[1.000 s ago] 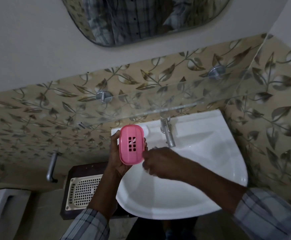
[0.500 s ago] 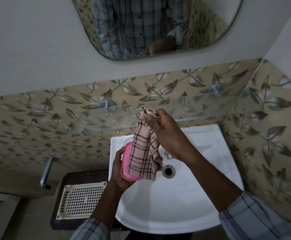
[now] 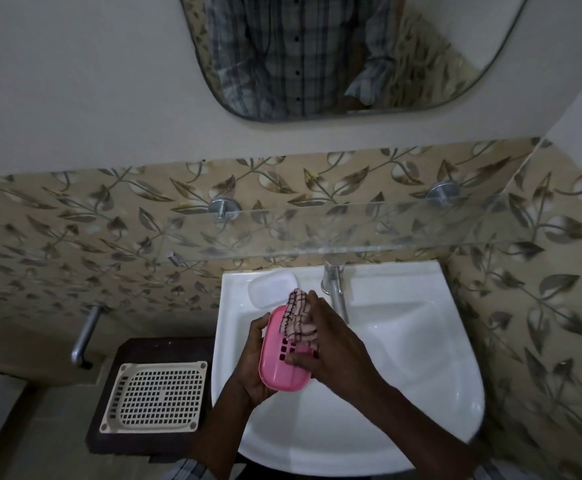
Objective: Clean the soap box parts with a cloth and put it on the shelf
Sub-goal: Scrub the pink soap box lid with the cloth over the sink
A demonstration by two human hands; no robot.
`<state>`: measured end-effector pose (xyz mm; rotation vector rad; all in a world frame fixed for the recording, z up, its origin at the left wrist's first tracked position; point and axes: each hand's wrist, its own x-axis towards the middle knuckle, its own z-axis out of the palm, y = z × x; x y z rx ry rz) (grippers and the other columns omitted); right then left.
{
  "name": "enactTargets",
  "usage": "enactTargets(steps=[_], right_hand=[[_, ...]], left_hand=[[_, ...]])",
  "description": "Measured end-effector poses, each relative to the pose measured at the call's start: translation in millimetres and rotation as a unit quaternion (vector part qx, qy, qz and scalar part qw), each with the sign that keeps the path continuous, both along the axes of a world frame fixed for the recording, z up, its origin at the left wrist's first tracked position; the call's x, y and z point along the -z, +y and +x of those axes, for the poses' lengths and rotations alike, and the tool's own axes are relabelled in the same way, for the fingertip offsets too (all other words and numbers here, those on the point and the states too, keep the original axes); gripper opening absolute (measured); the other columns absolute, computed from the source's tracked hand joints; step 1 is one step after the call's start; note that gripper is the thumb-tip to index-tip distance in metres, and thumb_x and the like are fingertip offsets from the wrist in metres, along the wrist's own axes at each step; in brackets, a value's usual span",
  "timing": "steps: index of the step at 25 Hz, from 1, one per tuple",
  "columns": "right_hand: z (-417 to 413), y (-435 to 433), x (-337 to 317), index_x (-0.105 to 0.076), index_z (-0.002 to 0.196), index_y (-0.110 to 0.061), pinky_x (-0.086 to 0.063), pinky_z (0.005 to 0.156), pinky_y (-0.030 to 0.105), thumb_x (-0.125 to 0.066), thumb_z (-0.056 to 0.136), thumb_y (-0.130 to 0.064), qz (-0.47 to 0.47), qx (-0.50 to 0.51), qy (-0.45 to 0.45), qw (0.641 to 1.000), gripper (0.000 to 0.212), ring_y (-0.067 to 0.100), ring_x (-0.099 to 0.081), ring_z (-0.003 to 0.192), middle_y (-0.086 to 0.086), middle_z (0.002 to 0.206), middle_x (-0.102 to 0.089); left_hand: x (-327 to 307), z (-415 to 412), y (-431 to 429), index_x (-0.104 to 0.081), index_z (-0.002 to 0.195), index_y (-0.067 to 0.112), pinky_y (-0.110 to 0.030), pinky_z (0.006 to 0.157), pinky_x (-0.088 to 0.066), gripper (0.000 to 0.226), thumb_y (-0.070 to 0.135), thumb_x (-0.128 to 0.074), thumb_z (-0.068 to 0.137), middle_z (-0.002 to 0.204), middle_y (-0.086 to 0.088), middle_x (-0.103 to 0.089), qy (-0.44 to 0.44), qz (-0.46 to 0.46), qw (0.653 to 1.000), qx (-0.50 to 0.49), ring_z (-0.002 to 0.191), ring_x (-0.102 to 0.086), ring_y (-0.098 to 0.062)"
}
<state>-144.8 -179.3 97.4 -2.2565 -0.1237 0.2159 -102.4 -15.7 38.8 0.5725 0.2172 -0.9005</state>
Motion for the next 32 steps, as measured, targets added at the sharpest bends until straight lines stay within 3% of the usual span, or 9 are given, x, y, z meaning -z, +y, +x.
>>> enactTargets(steps=[2, 4, 11, 14, 17, 21, 25, 29, 32], right_hand=[[12.5, -11.2, 5.8, -0.051, 0.136, -0.023, -0.056, 0.079, 0.017, -0.08, 0.079, -0.027, 0.149, 0.11, 0.0, 0.983, 0.064, 0.016, -0.065, 0.112, -0.006, 0.119, -0.067], [21.9, -26.8, 5.7, -0.068, 0.116, -0.018, -0.052, 0.073, 0.009, -0.072, 0.087, -0.01, 0.135, 0.21, -0.036, 0.968, 0.031, 0.017, -0.072, 0.099, -0.009, 0.099, -0.072], [-23.9, 10.8, 15.8, -0.074, 0.109, 0.0, -0.058, 0.084, 0.054, -0.081, 0.064, 0.013, -0.031, -0.079, -0.316, 0.945, 0.048, 0.033, -0.067, 0.11, 0.018, 0.117, -0.071], [-17.3, -31.2, 2.1, -0.072, 0.117, -0.007, -0.058, 0.09, 0.028, -0.064, 0.083, -0.004, 0.078, -0.119, -0.165, 0.976, 0.035, -0.011, -0.063, 0.104, 0.005, 0.115, -0.072], [4.1, -35.1, -8.1, -0.066, 0.126, -0.011, -0.06, 0.085, 0.04, -0.061, 0.081, 0.007, 0.125, 0.104, -0.102, 0.981, 0.048, 0.009, -0.072, 0.095, 0.006, 0.116, -0.072], [-4.2, 7.2, -3.7, -0.067, 0.119, -0.033, -0.061, 0.071, 0.024, -0.064, 0.088, -0.017, 0.14, 0.111, -0.071, 0.981, 0.035, 0.006, -0.074, 0.079, -0.014, 0.099, -0.076], [-6.4, -11.3, 9.7, -0.067, 0.112, -0.028, -0.063, 0.069, 0.035, -0.079, 0.08, -0.026, 0.289, 0.254, 0.047, 0.922, 0.034, 0.009, -0.075, 0.08, -0.014, 0.09, -0.077], [0.5, -29.8, 9.9, -0.07, 0.111, -0.006, -0.061, 0.067, 0.05, -0.075, 0.084, -0.009, 0.472, 0.28, 0.167, 0.819, 0.028, 0.036, -0.075, 0.087, 0.015, 0.098, -0.077], [-1.8, -29.3, 5.1, -0.073, 0.11, -0.009, -0.059, 0.075, 0.058, -0.079, 0.079, -0.015, 0.491, 0.229, 0.189, 0.819, 0.032, 0.038, -0.073, 0.094, 0.017, 0.104, -0.076]], left_hand=[[-2.7, 0.1, 0.3, -0.065, 0.128, 0.002, -0.062, 0.097, -0.048, 0.078, 0.05, -0.081, 0.069, 0.125, -0.027, -0.066, -0.003, -0.002, 0.999, 0.037, 0.113, -0.064, -0.044], [-5.9, 1.7, 0.4, -0.059, 0.132, -0.004, -0.065, 0.102, -0.043, 0.086, 0.052, -0.08, 0.069, 0.125, -0.029, -0.064, 0.002, 0.007, 0.999, 0.052, 0.119, -0.059, -0.049], [-10.6, 14.0, -14.0, -0.061, 0.13, -0.003, -0.046, 0.092, -0.054, 0.082, 0.065, -0.053, 0.083, 0.12, -0.028, -0.064, 0.005, 0.174, 0.985, -0.022, 0.106, -0.065, -0.039], [-6.4, 18.6, -2.6, -0.063, 0.125, -0.002, -0.05, 0.093, -0.049, 0.079, 0.063, -0.051, 0.081, 0.112, -0.028, -0.065, 0.017, 0.165, 0.984, -0.064, 0.102, -0.063, -0.04], [-7.9, 18.9, -8.3, -0.074, 0.112, 0.007, -0.05, 0.087, -0.055, 0.068, 0.062, -0.052, 0.081, 0.105, -0.021, -0.072, -0.008, 0.156, 0.984, -0.092, 0.092, -0.07, -0.034], [-26.9, 18.9, -40.8, -0.076, 0.087, 0.009, -0.033, 0.064, -0.059, 0.058, 0.065, -0.06, 0.083, 0.083, -0.015, -0.074, -0.084, 0.293, 0.948, -0.095, 0.076, -0.074, -0.027], [-43.9, 21.5, -48.8, -0.058, 0.121, 0.024, -0.039, 0.076, -0.061, 0.069, 0.071, -0.068, 0.071, 0.107, -0.003, -0.073, -0.174, 0.465, 0.865, -0.07, 0.094, -0.073, -0.022], [-38.1, 21.9, -28.8, -0.07, 0.115, 0.016, -0.042, 0.074, -0.061, 0.075, 0.077, -0.044, 0.079, 0.104, -0.01, -0.077, -0.138, 0.378, 0.907, -0.123, 0.094, -0.075, -0.025], [-37.0, 13.0, -27.4, -0.069, 0.123, 0.008, -0.052, 0.093, -0.054, 0.084, 0.075, -0.044, 0.08, 0.121, -0.021, -0.069, -0.042, 0.19, 0.973, -0.127, 0.108, -0.069, -0.035]])
